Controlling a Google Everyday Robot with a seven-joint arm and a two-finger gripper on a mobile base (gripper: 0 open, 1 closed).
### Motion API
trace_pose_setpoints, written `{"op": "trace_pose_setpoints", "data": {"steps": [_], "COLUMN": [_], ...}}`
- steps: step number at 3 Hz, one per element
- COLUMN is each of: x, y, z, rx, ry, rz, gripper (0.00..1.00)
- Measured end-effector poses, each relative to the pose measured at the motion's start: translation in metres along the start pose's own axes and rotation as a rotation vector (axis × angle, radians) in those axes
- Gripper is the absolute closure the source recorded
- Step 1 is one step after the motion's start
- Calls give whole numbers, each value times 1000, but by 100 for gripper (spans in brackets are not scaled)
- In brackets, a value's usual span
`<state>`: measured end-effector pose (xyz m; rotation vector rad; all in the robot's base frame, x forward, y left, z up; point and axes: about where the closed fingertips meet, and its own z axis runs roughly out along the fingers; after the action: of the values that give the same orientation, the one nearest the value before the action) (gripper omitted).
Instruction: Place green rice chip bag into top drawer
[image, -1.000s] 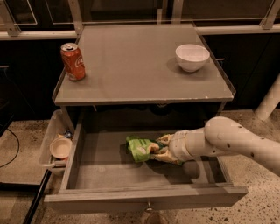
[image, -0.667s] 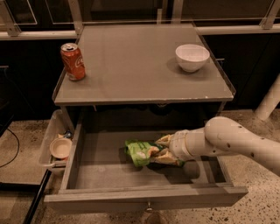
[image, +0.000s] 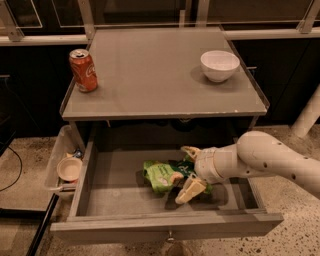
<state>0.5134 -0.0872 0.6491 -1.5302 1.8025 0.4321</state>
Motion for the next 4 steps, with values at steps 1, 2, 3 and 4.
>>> {"op": "trace_pose_setpoints", "data": {"steps": [1, 2, 3, 4], "x": [-16, -28, -45, -63], "y": [-1, -3, -1, -6], "z": [-23, -60, -102, -144], "rx": [5, 23, 11, 31], "ry": [-16, -12, 45, 111], "rz": [-45, -95, -169, -244], "gripper": [0, 0, 0, 0]}}
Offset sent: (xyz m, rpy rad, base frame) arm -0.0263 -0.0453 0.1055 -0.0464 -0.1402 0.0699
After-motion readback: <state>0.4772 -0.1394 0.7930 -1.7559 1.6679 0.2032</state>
